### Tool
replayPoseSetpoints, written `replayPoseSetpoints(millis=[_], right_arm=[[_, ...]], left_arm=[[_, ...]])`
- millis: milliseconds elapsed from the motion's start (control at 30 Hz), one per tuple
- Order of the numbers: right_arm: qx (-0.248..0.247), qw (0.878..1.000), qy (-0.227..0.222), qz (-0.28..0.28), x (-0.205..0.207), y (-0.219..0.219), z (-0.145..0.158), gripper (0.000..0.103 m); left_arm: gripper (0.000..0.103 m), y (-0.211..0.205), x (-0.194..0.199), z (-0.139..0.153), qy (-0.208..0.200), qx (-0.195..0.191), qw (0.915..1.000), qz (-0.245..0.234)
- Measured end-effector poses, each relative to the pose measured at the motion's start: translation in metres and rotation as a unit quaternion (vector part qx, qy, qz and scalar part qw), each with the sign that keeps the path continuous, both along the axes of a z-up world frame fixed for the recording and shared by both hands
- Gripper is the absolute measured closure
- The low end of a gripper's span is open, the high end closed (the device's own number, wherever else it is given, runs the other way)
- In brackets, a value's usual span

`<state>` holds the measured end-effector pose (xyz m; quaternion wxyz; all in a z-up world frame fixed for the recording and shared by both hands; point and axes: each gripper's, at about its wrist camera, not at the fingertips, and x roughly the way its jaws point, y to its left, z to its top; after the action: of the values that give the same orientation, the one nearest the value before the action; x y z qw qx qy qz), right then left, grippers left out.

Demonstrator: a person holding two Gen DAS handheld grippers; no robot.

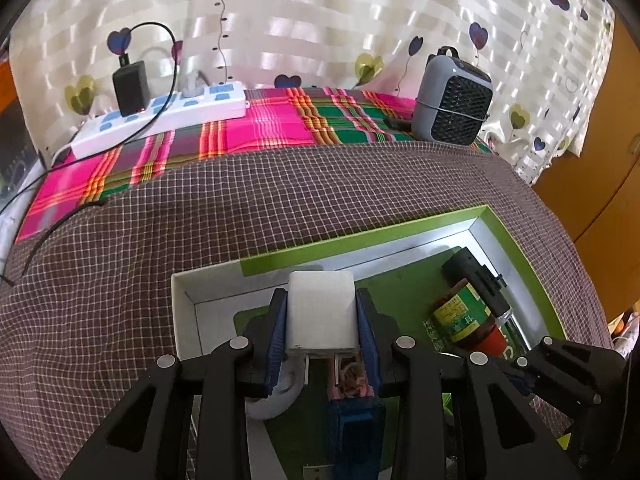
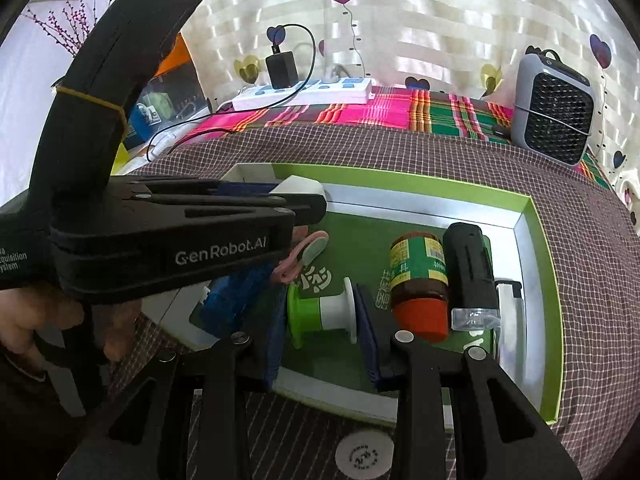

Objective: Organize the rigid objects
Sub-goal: 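Lower the charger plug and spool into the box and open both tools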

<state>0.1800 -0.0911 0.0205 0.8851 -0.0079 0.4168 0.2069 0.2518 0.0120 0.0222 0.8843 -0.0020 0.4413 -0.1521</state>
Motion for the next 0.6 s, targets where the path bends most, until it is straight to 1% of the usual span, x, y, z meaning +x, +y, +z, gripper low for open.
replayPoseSetpoints(millis=[300, 600], right_arm=[[-0.001, 1.000, -0.011, -0.005, -0.0009, -0.0016, -0.0007, 0.069], [0.000, 1.000, -0.011, -0.005, -0.0008, -0.0017, -0.0009, 0.069]], left_arm=[[0.071, 0.0007, 0.0045, -0.0035, 0.006, -0.001, 1.0000, 0.003], [0.071, -0.0006, 0.0060, -0.0045, 0.011, 0.005, 0.9999, 0.001]])
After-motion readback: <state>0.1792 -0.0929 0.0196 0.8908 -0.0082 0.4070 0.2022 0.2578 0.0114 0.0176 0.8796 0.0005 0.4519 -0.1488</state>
